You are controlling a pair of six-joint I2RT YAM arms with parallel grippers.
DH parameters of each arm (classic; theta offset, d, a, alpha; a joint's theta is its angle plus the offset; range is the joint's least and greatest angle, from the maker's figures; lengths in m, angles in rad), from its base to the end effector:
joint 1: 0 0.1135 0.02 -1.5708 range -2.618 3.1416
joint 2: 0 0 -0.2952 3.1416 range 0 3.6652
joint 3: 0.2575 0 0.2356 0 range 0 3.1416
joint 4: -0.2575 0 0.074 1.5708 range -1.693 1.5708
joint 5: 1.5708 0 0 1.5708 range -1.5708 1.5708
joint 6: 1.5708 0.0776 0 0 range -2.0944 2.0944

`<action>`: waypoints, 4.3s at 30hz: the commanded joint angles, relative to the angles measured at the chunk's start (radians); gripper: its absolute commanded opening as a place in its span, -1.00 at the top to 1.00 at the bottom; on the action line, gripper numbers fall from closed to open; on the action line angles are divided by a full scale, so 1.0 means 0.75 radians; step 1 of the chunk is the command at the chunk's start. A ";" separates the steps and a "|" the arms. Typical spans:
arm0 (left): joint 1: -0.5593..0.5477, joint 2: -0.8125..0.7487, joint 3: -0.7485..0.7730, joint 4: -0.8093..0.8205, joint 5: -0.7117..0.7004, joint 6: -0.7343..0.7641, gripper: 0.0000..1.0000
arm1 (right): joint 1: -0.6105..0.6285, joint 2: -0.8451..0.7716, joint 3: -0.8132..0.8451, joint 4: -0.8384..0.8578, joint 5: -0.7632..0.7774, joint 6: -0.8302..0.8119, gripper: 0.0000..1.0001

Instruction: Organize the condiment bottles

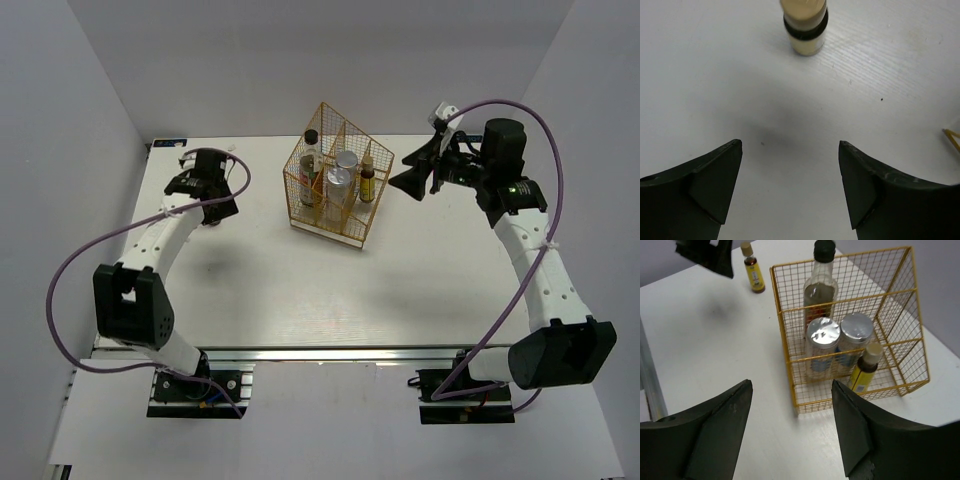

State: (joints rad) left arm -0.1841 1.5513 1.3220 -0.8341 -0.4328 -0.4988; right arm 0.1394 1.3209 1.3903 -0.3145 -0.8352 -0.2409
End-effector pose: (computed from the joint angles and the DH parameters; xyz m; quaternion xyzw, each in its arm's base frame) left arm 0.3205 -0.0266 0.2890 -0.2014 0.9253 0.1138 0.3006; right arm 0.2816 0.0976 0.4446 -0.3812 0.6603 0.2907 0.5780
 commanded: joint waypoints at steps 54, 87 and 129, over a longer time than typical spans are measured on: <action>0.145 -0.047 0.213 0.059 0.382 0.225 1.00 | -0.002 -0.123 -0.160 0.061 0.017 0.072 -0.17; -0.732 0.349 1.336 -0.244 0.688 0.333 1.00 | -0.221 -0.231 -0.207 0.190 0.232 0.270 1.00; -0.834 0.721 1.109 0.173 0.295 0.528 0.99 | -0.274 -0.248 -0.307 0.198 0.201 0.301 1.00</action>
State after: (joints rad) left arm -0.8055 2.1365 2.1513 -0.7689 -0.1944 -0.1059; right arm -0.0597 1.1534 1.1625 -0.2058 -0.6689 -0.0269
